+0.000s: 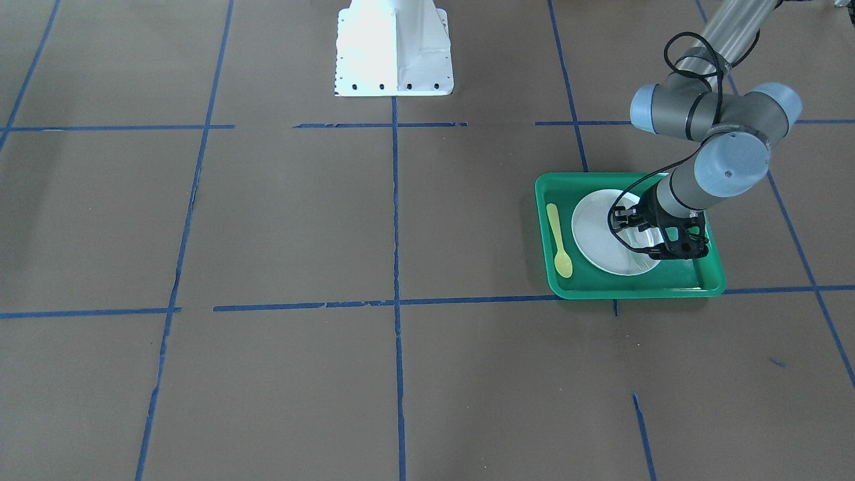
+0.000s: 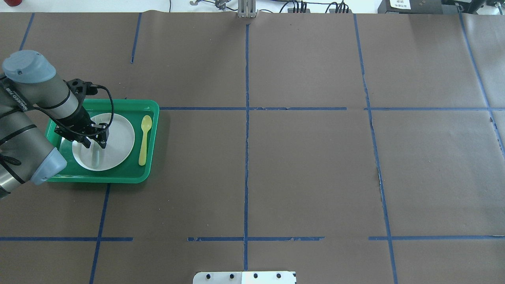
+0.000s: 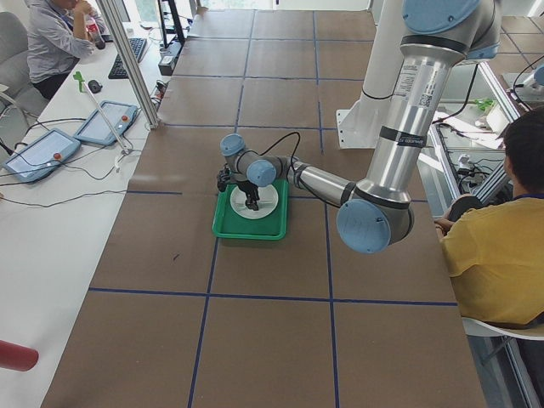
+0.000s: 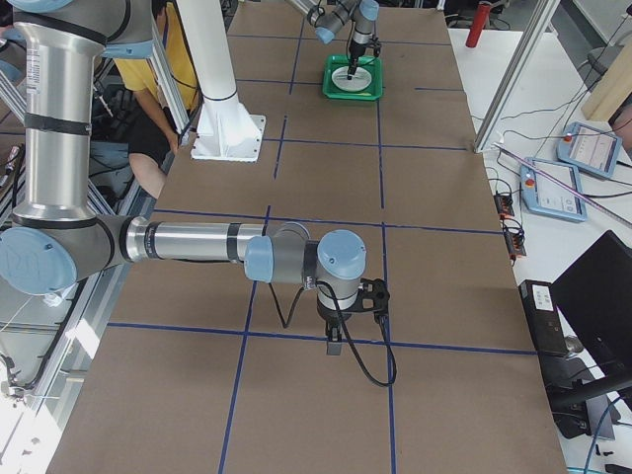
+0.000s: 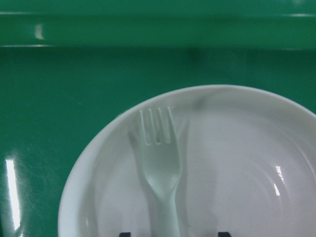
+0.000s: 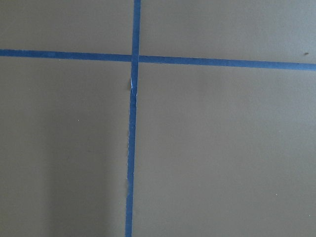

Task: Place fork
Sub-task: 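Lower the left gripper and close it on the white fork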

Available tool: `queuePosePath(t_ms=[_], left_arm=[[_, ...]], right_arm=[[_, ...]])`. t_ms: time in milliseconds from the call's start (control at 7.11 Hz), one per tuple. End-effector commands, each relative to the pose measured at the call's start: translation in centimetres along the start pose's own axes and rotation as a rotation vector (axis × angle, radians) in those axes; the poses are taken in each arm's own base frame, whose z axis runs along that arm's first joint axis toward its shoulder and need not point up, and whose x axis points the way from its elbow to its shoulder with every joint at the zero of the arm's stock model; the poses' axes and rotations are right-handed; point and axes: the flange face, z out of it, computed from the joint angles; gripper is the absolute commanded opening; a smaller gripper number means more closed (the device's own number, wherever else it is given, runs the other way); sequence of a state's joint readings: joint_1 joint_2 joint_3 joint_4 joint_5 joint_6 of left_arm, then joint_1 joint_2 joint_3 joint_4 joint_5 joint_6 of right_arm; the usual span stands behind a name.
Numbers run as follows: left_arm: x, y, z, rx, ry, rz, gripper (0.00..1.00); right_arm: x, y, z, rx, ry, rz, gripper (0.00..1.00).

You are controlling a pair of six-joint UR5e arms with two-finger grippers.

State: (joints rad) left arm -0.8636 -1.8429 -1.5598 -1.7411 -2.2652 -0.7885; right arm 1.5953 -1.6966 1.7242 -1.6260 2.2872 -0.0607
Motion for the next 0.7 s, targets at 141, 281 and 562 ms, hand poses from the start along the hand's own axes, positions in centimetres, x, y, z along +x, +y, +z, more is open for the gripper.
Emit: queuePosePath(t_ms=[141, 281, 562], left_arm=[[0.1, 0.1, -0.2, 0.003, 0.002, 0.003, 0.0], [0.2, -0.1, -1.0, 0.015, 0.008, 0.002, 0.0], [-2.5, -0.5, -8.1, 0.128, 0.048, 0.002, 0.0]], right_arm=[[0.0, 0.0, 0.0, 0.0, 0.0, 0.001, 1.0], [0.0, 0.0, 0.0, 0.0, 0.0, -0.001, 1.0], [0.0, 0.0, 0.0, 0.0, 0.0, -0.001, 1.0]])
